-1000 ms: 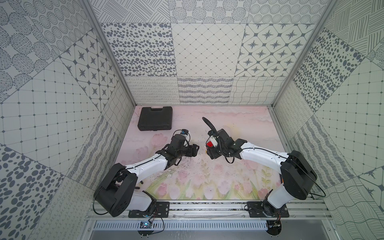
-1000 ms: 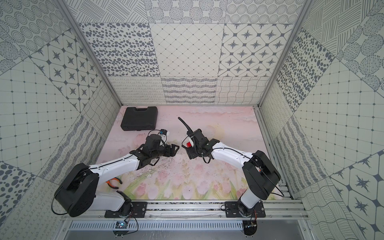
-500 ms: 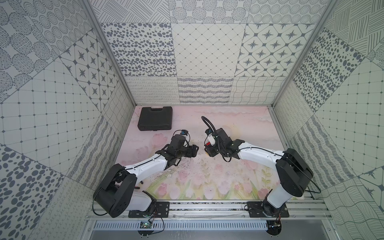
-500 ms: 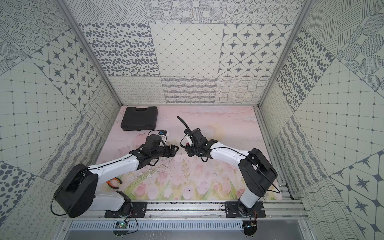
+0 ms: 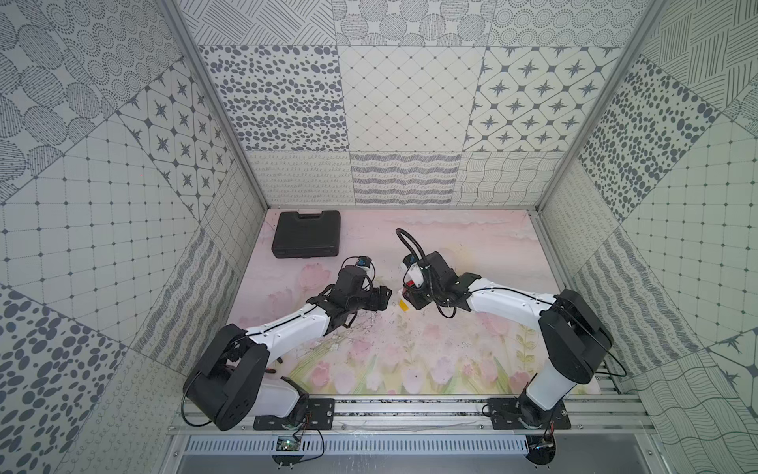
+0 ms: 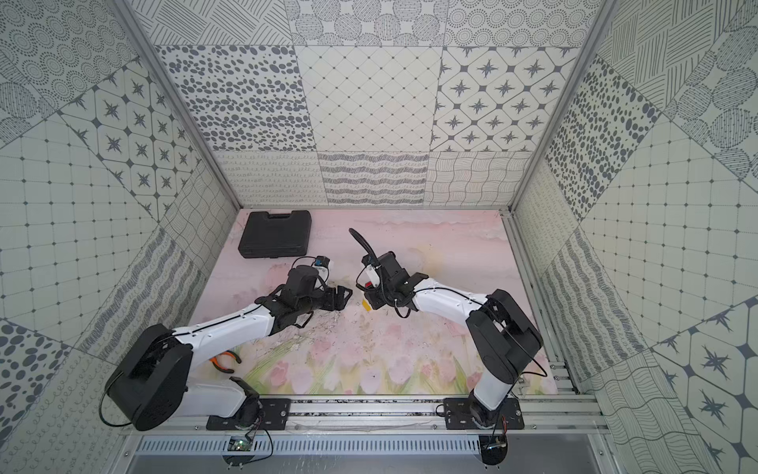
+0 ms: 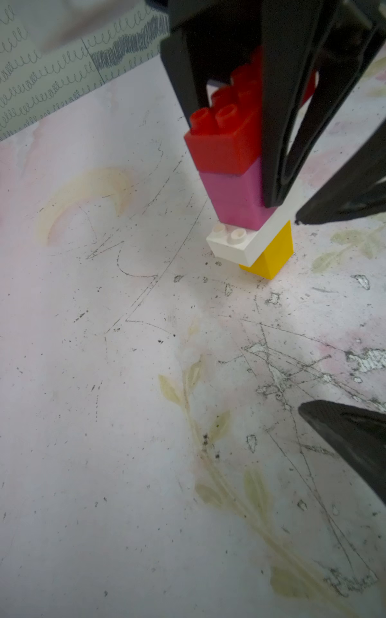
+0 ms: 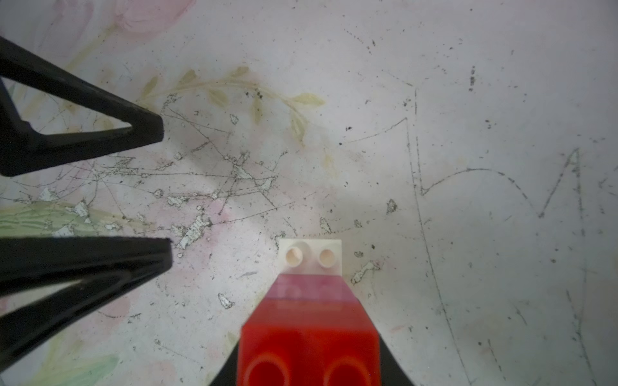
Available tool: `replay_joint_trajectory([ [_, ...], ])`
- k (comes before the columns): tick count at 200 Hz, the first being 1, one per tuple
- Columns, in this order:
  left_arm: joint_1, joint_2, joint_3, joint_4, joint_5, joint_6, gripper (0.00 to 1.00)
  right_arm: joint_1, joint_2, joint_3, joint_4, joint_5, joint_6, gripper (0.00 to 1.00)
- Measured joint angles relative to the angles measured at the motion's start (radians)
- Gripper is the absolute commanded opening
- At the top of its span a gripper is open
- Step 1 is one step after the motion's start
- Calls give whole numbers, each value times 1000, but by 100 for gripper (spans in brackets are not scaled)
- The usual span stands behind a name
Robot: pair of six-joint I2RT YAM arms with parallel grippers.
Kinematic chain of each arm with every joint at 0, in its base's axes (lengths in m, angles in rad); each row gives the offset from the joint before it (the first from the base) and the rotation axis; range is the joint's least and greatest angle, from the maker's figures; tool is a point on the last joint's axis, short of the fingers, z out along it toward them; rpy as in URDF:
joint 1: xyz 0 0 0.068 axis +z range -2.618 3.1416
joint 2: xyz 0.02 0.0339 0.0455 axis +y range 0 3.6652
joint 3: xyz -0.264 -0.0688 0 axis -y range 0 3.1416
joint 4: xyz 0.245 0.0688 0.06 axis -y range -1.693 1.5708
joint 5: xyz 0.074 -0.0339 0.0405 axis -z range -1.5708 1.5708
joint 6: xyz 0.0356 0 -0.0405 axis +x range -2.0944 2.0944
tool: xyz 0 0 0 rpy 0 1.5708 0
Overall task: Assemble the letter f with lego
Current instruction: Adjust the lego brick at the center of the board.
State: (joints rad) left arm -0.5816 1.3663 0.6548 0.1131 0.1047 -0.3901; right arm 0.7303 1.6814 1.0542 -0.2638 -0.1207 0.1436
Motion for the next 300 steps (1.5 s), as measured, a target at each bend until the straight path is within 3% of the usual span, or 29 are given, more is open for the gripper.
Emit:
replay_joint_trajectory([
  [97,0,-42,2,-34,-27,8,84,-68,69,174,-193,-238,-62,37],
  [203,0,-85,2,-63,-42,31,85,-192,348,446,-449,-615,-180,40],
  [300,0,-91,2,-87,-53,35,85,-226,403,499,-488,-679,-177,53],
])
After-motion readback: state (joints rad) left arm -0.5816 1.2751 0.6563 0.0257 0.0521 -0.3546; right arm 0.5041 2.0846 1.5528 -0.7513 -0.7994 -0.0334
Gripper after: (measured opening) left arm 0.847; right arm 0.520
